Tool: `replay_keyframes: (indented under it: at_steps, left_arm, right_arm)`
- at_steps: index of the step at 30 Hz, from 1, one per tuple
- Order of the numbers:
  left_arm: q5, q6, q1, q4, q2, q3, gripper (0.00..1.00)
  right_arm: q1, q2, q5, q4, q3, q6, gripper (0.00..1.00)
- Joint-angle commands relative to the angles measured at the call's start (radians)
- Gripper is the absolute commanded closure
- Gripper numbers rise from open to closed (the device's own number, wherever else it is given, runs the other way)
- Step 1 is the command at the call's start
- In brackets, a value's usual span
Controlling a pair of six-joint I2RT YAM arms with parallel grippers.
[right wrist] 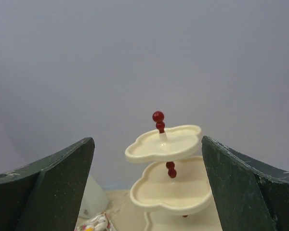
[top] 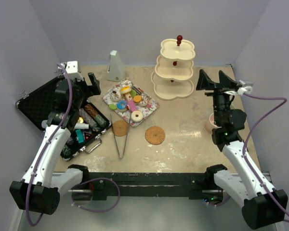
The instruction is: Serve the afternoon tea
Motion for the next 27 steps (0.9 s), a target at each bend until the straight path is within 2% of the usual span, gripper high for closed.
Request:
replay_keyframes:
  at_steps: [1, 5, 7, 12, 18, 24, 27]
  left_arm:
    - [-0.110, 0.047, 0.004, 0.042, -0.060, -0.054, 0.00]
    - [-0.138, 0.069, 0.004, 0.092, -0.096, -0.119, 0.00]
    - [-0.159, 0.066, 0.004, 0.088, -0.091, -0.122, 0.00]
    - [-0.173, 0.049, 0.004, 0.074, -0.063, -0.120, 0.00]
    - [-0.183, 0.046, 0.004, 0.049, -0.027, -0.108, 0.00]
    - [-0.155, 0.049, 0.004, 0.051, -0.002, -0.108, 0.00]
    - [-0.127, 0.046, 0.004, 0.062, 0.006, -0.114, 0.00]
  right_arm:
    - [0.048, 0.096, -0.096, -0.163, 0.090, 0.028, 0.02]
    - [0.258, 0.289, 0.034, -0.251, 0.162, 0.012, 0.02]
    - [0.350, 0.412, 0.027, -0.279, 0.213, 0.028, 0.02]
    - [0.473, 0.644, -0.050, -0.320, 0.322, 0.103, 0.09]
    - [0.581, 0.699, -0.023, -0.299, 0.246, 0.101, 0.09]
    - [0.657, 0.740, 0.039, -0.394, 0.233, 0.045, 0.07]
    - [0.737, 0.766, 0.127, -0.466, 0.272, 0.145, 0.05]
